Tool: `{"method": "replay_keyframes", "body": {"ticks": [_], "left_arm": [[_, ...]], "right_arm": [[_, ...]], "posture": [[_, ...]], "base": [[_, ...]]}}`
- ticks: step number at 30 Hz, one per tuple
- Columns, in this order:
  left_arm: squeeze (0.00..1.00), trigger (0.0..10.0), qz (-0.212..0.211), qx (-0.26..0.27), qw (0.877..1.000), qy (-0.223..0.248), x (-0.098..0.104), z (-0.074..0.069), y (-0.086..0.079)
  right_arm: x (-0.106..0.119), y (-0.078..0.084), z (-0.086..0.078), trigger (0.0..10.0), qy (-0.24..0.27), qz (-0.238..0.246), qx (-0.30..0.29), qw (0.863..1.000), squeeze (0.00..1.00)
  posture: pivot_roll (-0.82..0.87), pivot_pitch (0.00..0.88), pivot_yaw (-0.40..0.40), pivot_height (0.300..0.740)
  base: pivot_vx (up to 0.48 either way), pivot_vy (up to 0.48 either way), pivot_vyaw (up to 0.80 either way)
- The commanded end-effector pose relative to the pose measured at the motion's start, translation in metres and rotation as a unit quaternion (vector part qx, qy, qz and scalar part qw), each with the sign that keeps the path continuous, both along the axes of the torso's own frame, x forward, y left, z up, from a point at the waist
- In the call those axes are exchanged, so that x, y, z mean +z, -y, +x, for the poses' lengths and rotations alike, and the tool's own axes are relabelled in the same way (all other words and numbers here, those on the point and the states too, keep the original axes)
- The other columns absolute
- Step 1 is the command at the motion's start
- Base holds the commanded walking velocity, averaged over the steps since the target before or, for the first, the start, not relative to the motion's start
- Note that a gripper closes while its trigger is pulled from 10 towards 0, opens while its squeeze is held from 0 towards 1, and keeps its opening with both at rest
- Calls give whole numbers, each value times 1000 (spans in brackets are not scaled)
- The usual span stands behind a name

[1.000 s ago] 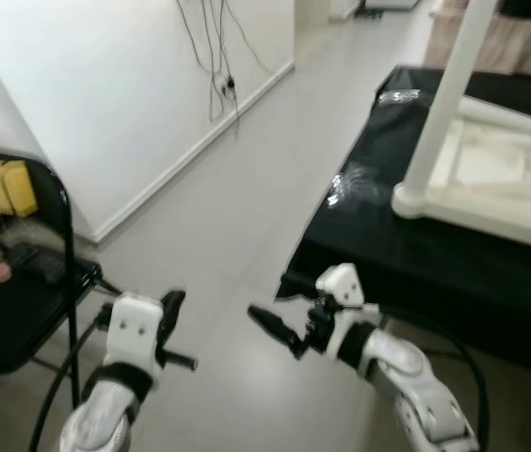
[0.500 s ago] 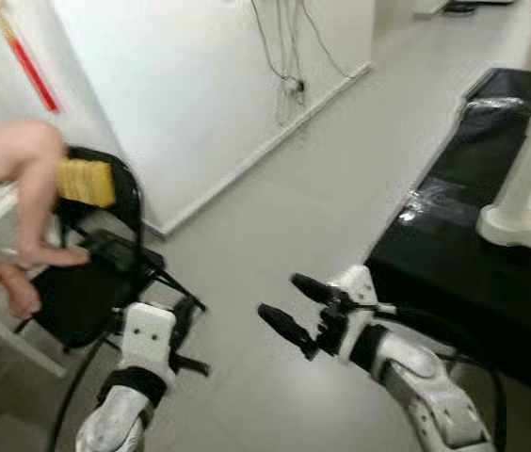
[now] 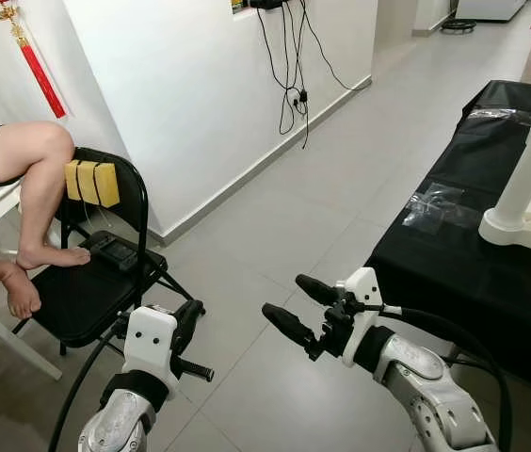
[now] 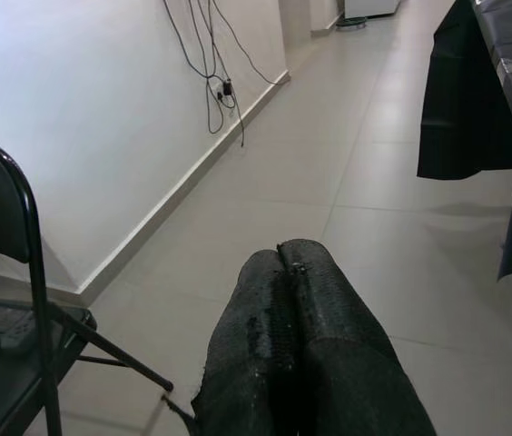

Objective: Building children table

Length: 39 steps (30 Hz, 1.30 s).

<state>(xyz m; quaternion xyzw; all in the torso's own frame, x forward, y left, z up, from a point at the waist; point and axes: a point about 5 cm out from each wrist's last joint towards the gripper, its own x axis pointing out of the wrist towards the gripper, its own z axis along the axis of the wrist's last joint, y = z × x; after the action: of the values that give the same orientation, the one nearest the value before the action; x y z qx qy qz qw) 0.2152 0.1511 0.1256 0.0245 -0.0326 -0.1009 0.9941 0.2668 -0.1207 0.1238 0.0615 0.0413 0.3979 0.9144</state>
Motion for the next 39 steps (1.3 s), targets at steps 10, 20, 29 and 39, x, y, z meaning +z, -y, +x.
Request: {"method": "replay_keyframes", "body": {"ticks": [10,20,29,39], "left_arm": [[0,10000,0,6,1000,-13,-5,1,-5],[0,10000,-3,4,1000,-10,-4,2,-4],[0,10000,-5,1,1000,-7,-3,2,-4],[0,10000,-4,0,1000,-5,-3,2,-4]], "right_arm": [[0,-2,0,10000,-8,13,8,1000,0],[1,-2,0,10000,-9,13,9,1000,0],[0,-4,-1,10000,-3,-4,20,1000,0],[-1,-6,-2,10000,0,-21,32,999,0]], "posture": [[-97,81,73,740],[-96,83,72,740],[-96,84,72,740],[-92,79,72,740]], "base": [[0,0,0],[0,0,0],[0,0,178],[280,0,400]]}}
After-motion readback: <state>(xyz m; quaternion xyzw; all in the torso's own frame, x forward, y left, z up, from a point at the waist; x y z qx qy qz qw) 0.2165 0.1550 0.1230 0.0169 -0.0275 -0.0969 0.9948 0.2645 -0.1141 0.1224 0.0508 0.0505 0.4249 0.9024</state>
